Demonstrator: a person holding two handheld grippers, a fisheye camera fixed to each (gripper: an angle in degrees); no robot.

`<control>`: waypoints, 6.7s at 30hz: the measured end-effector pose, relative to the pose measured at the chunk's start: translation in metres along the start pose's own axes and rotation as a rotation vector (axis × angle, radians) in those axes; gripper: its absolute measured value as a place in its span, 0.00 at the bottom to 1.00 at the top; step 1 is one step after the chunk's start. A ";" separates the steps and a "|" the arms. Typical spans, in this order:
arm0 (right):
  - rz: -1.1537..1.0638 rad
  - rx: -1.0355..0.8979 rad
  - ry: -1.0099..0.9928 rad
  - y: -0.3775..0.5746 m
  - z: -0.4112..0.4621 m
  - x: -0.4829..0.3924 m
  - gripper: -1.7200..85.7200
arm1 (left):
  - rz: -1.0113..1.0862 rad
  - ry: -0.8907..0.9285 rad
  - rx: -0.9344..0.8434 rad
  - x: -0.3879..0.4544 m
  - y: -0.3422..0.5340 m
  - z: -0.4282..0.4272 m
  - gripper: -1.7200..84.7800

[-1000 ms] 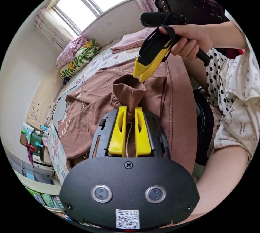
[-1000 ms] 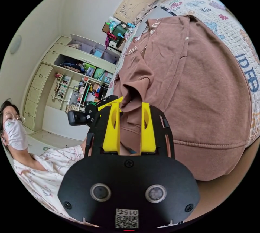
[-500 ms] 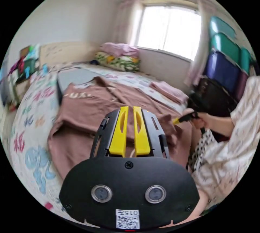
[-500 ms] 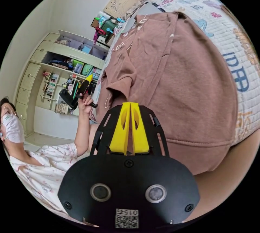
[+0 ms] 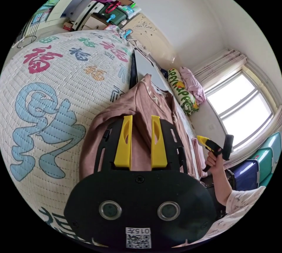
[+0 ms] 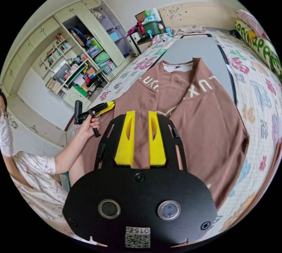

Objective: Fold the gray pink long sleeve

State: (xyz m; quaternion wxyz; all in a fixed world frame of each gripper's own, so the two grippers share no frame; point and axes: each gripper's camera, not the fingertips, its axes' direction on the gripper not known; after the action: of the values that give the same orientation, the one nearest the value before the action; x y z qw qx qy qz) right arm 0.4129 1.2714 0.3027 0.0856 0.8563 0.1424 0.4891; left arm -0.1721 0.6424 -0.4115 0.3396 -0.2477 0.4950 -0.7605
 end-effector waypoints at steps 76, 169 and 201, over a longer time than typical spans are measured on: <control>-0.073 -0.089 0.101 0.262 -0.052 -0.122 0.02 | 0.834 -0.214 -0.458 0.352 0.148 -0.015 0.02; -0.142 -0.173 -0.225 0.316 -0.282 -0.093 0.11 | 0.733 0.145 -0.561 0.086 0.186 -0.122 0.08; 0.667 0.153 0.079 0.144 -0.229 0.148 0.05 | -0.036 -0.075 -0.144 -0.083 0.018 -0.052 0.04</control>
State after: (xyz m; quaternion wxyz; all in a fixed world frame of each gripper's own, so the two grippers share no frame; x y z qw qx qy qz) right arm 0.3103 1.1858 0.5805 -0.1488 0.8401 -0.1059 0.5108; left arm -0.1503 0.7306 -0.4517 0.3255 -0.3084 0.5308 -0.7192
